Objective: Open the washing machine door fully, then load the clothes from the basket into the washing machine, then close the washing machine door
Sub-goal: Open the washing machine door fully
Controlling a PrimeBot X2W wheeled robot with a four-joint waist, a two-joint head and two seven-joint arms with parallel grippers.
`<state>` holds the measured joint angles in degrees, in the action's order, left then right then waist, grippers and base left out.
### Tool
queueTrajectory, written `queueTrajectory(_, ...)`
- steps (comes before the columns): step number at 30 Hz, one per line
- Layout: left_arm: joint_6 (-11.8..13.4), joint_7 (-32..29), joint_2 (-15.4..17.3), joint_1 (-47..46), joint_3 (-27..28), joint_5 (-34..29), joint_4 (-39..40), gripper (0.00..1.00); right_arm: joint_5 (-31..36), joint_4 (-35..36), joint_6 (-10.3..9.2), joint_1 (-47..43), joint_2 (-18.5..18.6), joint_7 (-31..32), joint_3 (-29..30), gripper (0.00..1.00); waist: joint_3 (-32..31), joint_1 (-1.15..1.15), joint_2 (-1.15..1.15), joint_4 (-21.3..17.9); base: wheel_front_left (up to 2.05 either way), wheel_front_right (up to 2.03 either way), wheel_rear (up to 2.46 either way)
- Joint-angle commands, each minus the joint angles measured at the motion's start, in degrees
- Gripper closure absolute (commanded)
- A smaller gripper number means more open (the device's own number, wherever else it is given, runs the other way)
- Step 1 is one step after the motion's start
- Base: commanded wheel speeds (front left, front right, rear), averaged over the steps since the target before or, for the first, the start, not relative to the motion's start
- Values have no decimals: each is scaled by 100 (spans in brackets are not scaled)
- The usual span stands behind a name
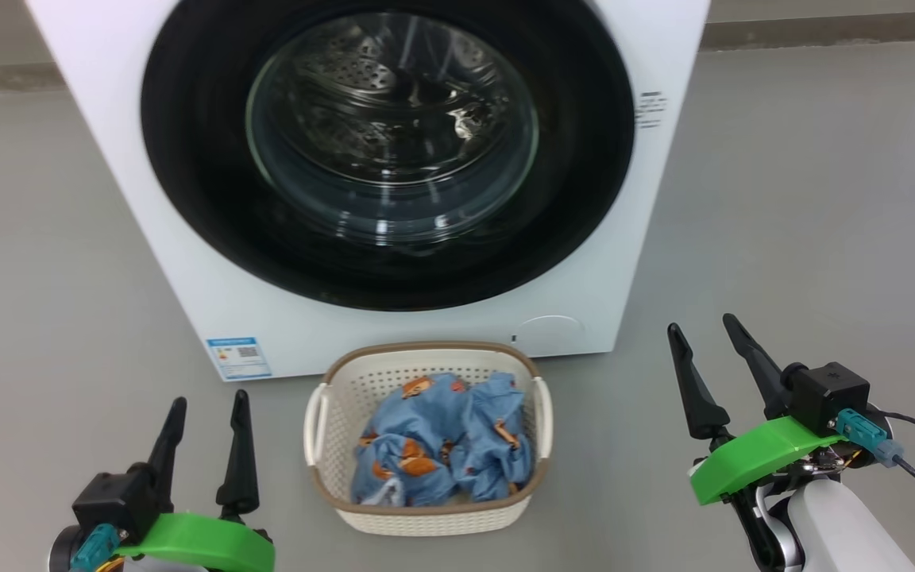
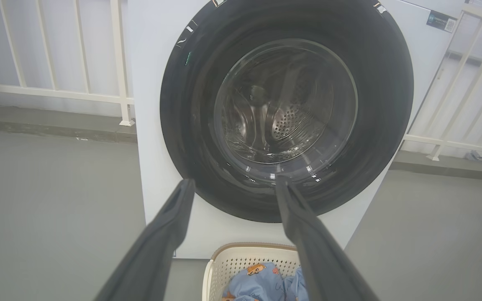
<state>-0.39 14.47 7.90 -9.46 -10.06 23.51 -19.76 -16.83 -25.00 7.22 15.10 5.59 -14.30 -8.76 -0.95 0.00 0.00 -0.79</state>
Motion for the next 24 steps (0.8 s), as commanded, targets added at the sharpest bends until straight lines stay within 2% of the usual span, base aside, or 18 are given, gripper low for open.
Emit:
queueTrajectory(1,34,52,91,-261,182,-5,131,0,21,116,26,247,22,-70,-93,0,-1,0,0,-1,123,123,-246)
queueTrajectory(12,-49,52,45,-239,212,114,158,0,8,104,26,243,28,-70,-81,0,-3,0,0,-9,97,97,-194)
queueTrajectory(24,-28,52,51,-218,164,134,129,0,-33,97,26,223,46,-70,-93,0,-15,0,0,-3,17,17,-34)
